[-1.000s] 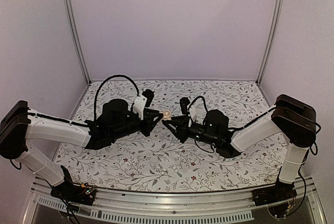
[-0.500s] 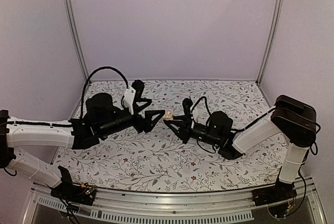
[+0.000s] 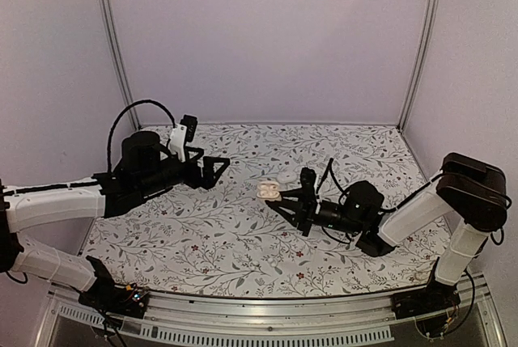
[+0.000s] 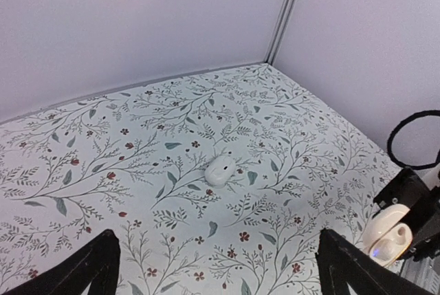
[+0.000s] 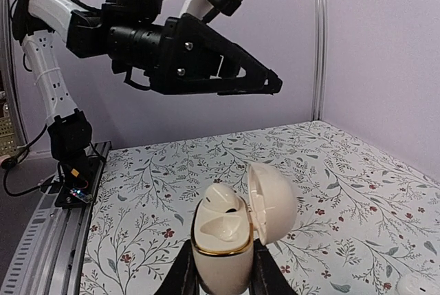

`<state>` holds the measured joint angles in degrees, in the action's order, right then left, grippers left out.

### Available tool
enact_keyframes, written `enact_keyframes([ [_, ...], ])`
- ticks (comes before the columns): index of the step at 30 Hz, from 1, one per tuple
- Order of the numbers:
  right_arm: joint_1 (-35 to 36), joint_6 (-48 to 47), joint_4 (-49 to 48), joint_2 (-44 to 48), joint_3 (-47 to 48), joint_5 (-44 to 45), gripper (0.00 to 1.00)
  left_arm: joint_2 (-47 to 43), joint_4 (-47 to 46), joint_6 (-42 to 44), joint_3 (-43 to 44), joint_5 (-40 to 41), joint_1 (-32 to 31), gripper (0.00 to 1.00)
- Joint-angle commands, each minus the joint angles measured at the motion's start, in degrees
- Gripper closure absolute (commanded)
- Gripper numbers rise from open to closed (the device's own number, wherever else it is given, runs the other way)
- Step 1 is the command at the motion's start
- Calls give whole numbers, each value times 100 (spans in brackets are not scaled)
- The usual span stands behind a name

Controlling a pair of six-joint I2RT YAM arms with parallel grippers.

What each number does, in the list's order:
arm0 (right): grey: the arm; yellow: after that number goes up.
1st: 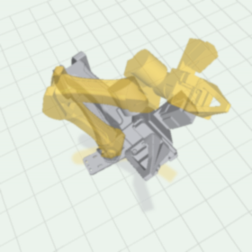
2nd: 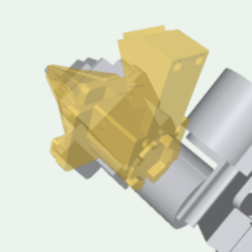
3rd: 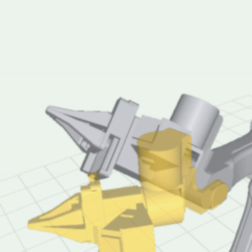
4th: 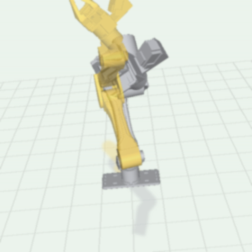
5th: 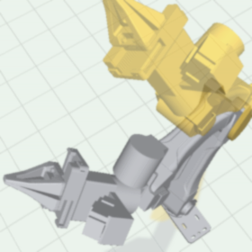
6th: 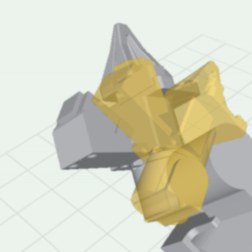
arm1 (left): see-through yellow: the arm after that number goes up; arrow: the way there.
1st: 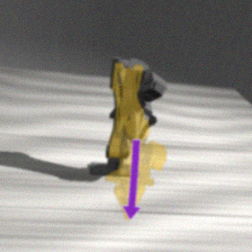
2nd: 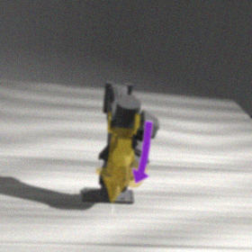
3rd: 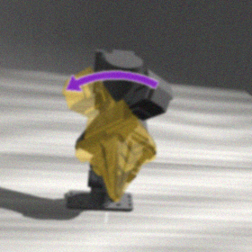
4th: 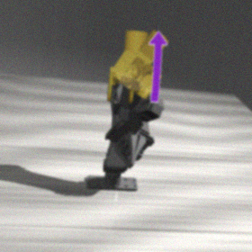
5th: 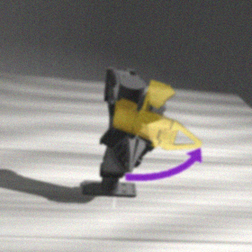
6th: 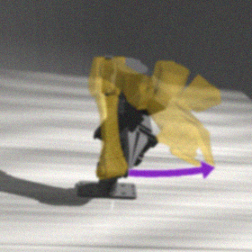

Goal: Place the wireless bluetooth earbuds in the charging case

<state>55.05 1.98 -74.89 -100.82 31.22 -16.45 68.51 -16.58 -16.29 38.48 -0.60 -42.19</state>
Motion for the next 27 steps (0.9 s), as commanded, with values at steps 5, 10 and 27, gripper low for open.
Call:
enact_keyframes([
  [5, -27, -1041, 512, 961, -357, -356, 100, 936, 1864, 168, 739, -314, 887, 0],
  [10, -37, -985, 870, 1310, -502, -208, 100, 2047, 3112, 165, 1566, 450, 1049, 4],
  [27, -143, -624, 1014, 1346, -652, -172, 100, 3511, 2725, 163, 2209, -171, 1510, 26],
])
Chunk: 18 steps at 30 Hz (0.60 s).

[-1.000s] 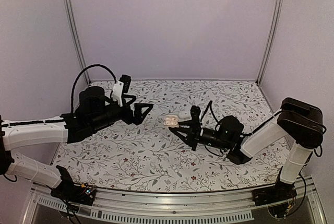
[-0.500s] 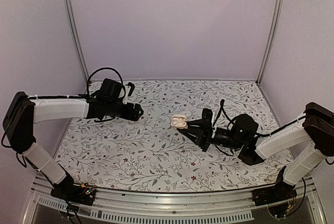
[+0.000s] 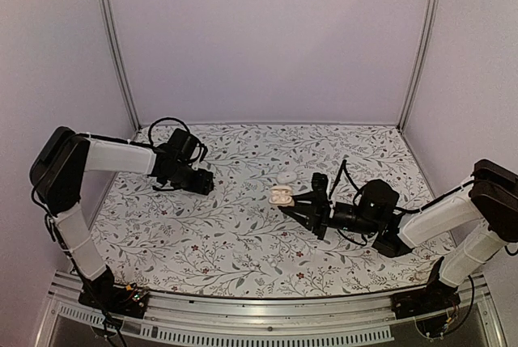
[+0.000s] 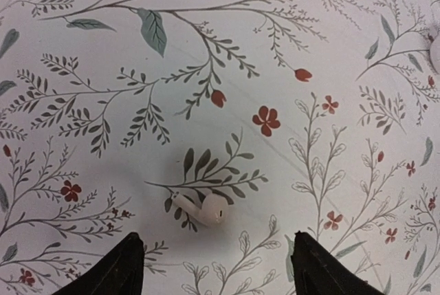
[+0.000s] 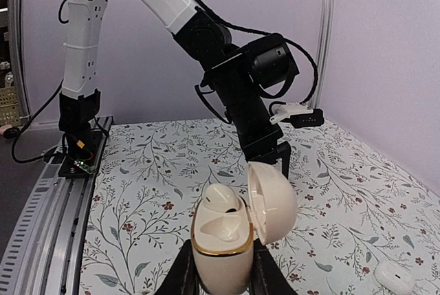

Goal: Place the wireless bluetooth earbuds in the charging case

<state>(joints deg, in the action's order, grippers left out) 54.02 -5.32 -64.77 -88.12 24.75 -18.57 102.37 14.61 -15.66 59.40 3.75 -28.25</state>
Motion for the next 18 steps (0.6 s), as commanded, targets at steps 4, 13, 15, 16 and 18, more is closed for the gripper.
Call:
enact_keyframes([
  [4, -40, 128, 43, 67, 20, 37, 100, 362, -518, 125, 258, -823, 179, 27],
  [13, -47, 145, 139, 18, 82, 4, 100, 901, -520, 219, 669, -930, 291, 31],
  [15, -45, 154, 148, 22, 82, 17, 100, 946, -428, 193, 708, -897, 301, 33],
  [16, -43, 154, 157, 29, 82, 24, 100, 947, -405, 176, 687, -894, 297, 33],
  [18, -49, 154, 165, 40, 82, 33, 100, 921, -390, 150, 607, -909, 301, 35],
])
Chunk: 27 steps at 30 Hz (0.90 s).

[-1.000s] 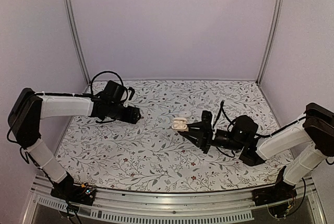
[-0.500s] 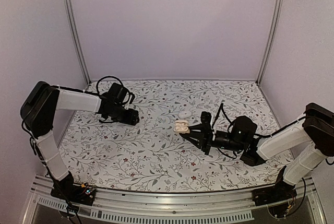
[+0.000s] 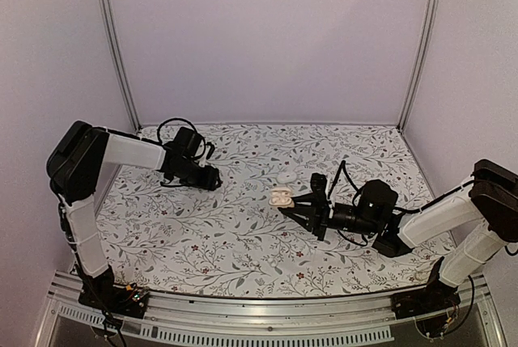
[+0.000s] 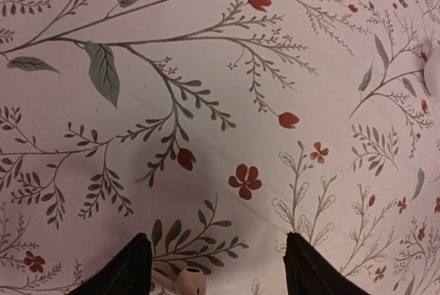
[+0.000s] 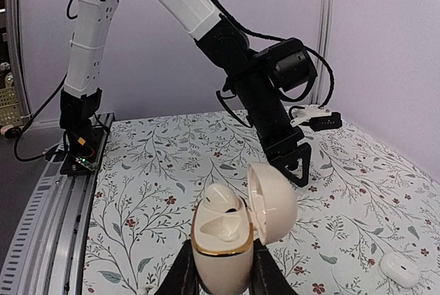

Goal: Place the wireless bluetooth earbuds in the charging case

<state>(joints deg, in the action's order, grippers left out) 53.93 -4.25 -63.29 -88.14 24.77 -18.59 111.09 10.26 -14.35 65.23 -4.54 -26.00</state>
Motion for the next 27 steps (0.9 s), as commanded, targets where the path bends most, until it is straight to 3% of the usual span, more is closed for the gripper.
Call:
enact_keyframes([
  [1, -38, 35, 22, 42, 87, 37, 100, 17, 67, -7, -22, -70, 72, 35],
  [18, -40, 29, 53, 25, 132, 8, 100, -1166, 364, -406, -1057, -54, -288, 41],
  [27, -41, 6, 226, 15, 219, 11, 100, -487, 1961, -14, 385, 981, -233, 51],
])
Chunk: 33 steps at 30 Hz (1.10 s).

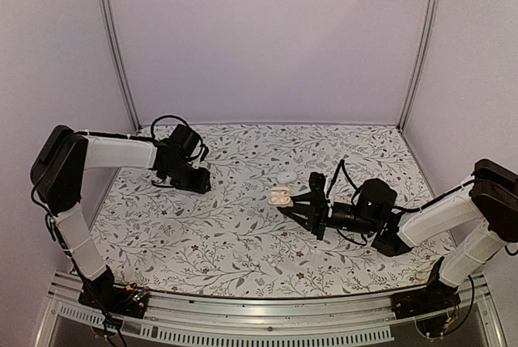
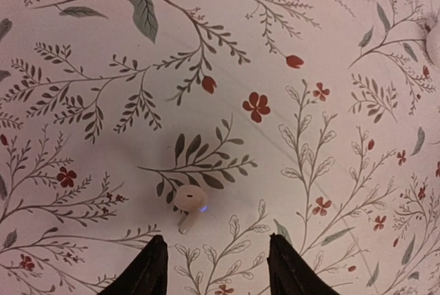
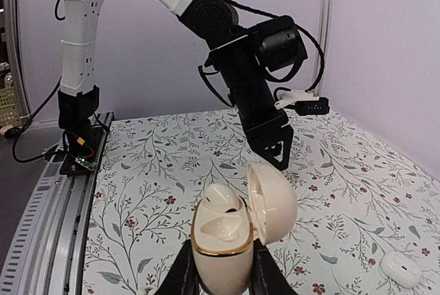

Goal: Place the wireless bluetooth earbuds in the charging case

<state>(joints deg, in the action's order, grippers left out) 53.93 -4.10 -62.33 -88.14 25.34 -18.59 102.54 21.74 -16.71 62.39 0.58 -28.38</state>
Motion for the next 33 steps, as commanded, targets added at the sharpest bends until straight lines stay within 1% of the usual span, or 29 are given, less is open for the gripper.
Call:
enact_keyframes([
  [1, -41, -4, 152, 16, 164, 10, 100, 506, 966, 244, 856, 520, 1, 53],
  [6, -41, 13, 231, 47, 155, -6, 100, 961, 1322, 375, 1448, 417, 4, 59],
  [9, -44, 1, 256, 58, 149, -6, 100, 1191, 1559, 415, 1695, 522, 5, 62],
  [17, -46, 21, 256, 1, 183, -32, 100, 1592, 1792, 554, 2087, 586, 28, 69],
  [25, -47, -1, 265, 26, 164, 13, 100, 1910, 1986, 673, 2246, 474, 74, 74],
  [33, -58, 0, 278, 31, 210, 4, 100, 1792, 2073, 641, 2022, 346, -73, 85],
])
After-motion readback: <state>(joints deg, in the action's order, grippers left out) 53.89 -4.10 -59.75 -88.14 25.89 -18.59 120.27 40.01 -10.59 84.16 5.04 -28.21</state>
